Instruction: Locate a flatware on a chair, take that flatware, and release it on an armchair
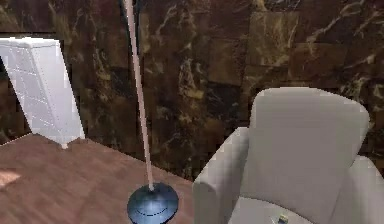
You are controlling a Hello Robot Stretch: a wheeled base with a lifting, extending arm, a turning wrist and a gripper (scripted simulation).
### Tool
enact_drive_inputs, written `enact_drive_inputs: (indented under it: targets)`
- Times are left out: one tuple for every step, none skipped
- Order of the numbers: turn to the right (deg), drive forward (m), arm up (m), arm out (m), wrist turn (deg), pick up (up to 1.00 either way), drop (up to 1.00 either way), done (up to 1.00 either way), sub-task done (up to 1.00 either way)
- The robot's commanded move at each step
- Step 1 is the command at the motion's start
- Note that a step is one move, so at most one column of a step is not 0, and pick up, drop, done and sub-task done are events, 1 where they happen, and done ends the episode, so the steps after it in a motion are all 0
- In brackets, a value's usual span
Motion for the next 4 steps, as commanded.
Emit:
enact_drive_inputs:
  targets:
    - [-24.0, 0.0, 0.0, 0.0, 0.0, 0.0, 0.0, 0.0, 0.0]
    - [24.0, 0.0, 0.0, 0.0, 0.0, 0.0, 0.0, 0.0, 0.0]
    - [-21.0, 0.0, 0.0, 0.0, 0.0, 0.0, 0.0, 0.0, 0.0]
    - [21.0, 0.0, 0.0, 0.0, 0.0, 0.0, 0.0, 0.0, 0.0]
